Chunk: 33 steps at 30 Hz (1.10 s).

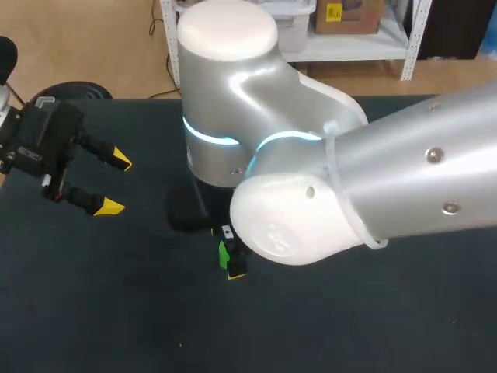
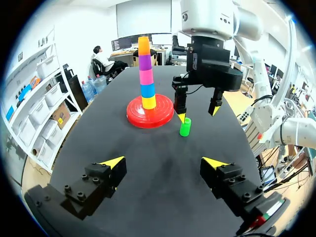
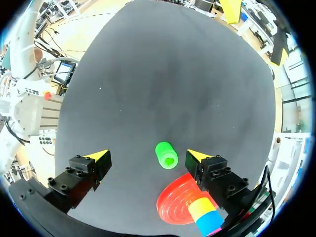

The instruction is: Pick up and stack the cylinders on the red base in this order: pink,purple,orange,green

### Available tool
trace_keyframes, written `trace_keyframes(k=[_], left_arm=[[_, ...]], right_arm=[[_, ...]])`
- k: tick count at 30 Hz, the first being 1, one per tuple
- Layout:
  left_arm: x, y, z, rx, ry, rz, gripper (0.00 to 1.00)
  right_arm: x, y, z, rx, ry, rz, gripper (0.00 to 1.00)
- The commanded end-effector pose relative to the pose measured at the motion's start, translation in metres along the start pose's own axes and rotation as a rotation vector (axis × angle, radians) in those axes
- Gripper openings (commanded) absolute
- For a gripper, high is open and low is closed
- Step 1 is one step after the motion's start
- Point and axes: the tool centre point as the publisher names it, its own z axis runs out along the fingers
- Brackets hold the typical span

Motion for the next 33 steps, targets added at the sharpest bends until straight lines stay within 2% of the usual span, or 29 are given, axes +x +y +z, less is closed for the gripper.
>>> trace_keyframes(k=[1,14,33], left_arm=[[0.001,0.0,0.001,-0.001,-0.002,0.002,1.0],[0.001,0.0,0.001,-0.001,-0.002,0.002,1.0],[0.001,0.0,0.001,-0.001,-0.002,0.002,1.0]], right_arm=[[0.004,-0.002,0.007,0.017,0.003,0.009,1.0],[0.005,-0.015,0.021,0.007,-0.002,0.018,1.0],[0.004,-0.018,0.032,-0.024,-0.001,0.014,1.0]])
